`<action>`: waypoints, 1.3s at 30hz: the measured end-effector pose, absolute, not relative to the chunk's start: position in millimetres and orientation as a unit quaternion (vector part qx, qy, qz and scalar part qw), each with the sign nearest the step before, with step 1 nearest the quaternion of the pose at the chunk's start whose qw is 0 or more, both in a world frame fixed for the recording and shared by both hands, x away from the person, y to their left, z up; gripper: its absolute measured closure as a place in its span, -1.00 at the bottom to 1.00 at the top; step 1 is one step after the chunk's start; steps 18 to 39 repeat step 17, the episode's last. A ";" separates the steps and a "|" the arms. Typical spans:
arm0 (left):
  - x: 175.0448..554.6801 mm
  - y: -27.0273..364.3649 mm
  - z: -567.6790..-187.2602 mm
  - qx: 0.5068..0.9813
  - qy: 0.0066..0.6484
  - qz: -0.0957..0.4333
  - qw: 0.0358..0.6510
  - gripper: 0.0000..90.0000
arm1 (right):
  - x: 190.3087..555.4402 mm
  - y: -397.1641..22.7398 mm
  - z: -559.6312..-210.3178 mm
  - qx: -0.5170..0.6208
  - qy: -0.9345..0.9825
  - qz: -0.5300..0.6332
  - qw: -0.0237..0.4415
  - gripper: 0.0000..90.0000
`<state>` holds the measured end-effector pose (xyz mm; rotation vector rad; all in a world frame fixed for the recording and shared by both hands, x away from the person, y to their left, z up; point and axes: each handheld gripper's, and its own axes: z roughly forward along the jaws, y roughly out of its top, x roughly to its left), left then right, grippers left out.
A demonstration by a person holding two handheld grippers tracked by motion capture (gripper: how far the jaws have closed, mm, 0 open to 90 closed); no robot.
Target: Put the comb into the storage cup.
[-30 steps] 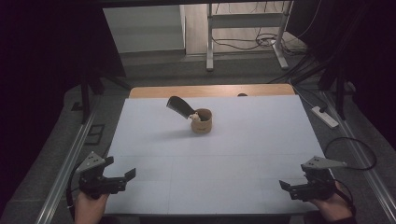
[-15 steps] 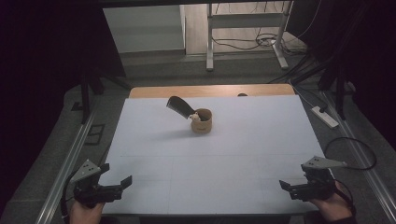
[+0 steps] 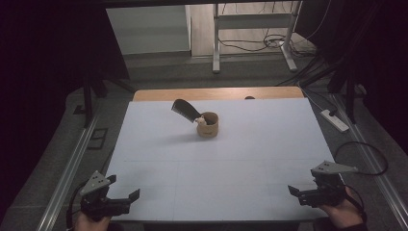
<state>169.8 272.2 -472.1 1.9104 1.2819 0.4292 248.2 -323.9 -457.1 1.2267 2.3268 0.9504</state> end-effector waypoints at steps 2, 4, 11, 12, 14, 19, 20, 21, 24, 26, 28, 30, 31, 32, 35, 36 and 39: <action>168.7 270.5 -471.7 0.752 0.502 0.179 0.387 -1.00 | 248.6 -324.1 -457.2 0.435 0.818 0.334 0.173 -1.00; 168.4 269.1 -471.7 0.755 0.501 0.183 0.381 -1.00 | 249.0 -324.4 -457.3 0.437 0.818 0.333 0.172 -1.00; 171.6 266.0 -473.1 0.764 0.505 0.178 0.360 -1.00 | 249.1 -324.0 -457.2 0.438 0.817 0.332 0.173 -1.00; 172.2 265.5 -473.3 0.765 0.505 0.177 0.357 -1.00 | 249.1 -323.9 -457.2 0.439 0.817 0.331 0.174 -1.00; 173.2 265.0 -473.8 0.767 0.506 0.174 0.354 -1.00 | 249.1 -323.7 -457.2 0.438 0.818 0.329 0.174 -1.00; 174.1 265.1 -473.7 0.768 0.507 0.171 0.353 -1.00 | 249.3 -323.4 -457.5 0.438 0.819 0.328 0.174 -1.00; 174.1 265.1 -473.7 0.768 0.507 0.171 0.353 -1.00 | 249.3 -323.4 -457.5 0.438 0.819 0.328 0.174 -1.00; 174.1 265.1 -473.7 0.768 0.507 0.171 0.353 -1.00 | 249.3 -323.4 -457.5 0.438 0.819 0.328 0.174 -1.00; 174.1 265.1 -473.7 0.768 0.507 0.171 0.353 -1.00 | 249.3 -323.4 -457.5 0.438 0.819 0.328 0.174 -1.00; 174.1 265.1 -473.7 0.768 0.507 0.171 0.353 -1.00 | 249.3 -323.4 -457.5 0.438 0.819 0.328 0.174 -1.00; 174.1 265.1 -473.7 0.768 0.507 0.171 0.353 -1.00 | 249.3 -323.4 -457.5 0.438 0.819 0.328 0.174 -1.00; 174.1 265.1 -473.7 0.768 0.507 0.171 0.353 -1.00 | 249.3 -323.4 -457.5 0.438 0.819 0.328 0.174 -1.00; 174.1 265.1 -473.7 0.768 0.507 0.171 0.353 -1.00 | 249.3 -323.4 -457.5 0.438 0.819 0.328 0.174 -1.00; 174.1 265.1 -473.7 0.768 0.507 0.171 0.353 -1.00 | 249.3 -323.4 -457.5 0.438 0.819 0.328 0.174 -1.00; 174.1 265.1 -473.7 0.768 0.507 0.171 0.353 -1.00 | 249.3 -323.4 -457.5 0.438 0.819 0.328 0.174 -1.00; 174.1 265.1 -473.7 0.768 0.507 0.171 0.353 -1.00 | 249.3 -323.4 -457.5 0.438 0.819 0.328 0.174 -1.00; 174.1 265.1 -473.7 0.768 0.507 0.171 0.353 -1.00 | 249.3 -323.4 -457.5 0.438 0.819 0.328 0.174 -1.00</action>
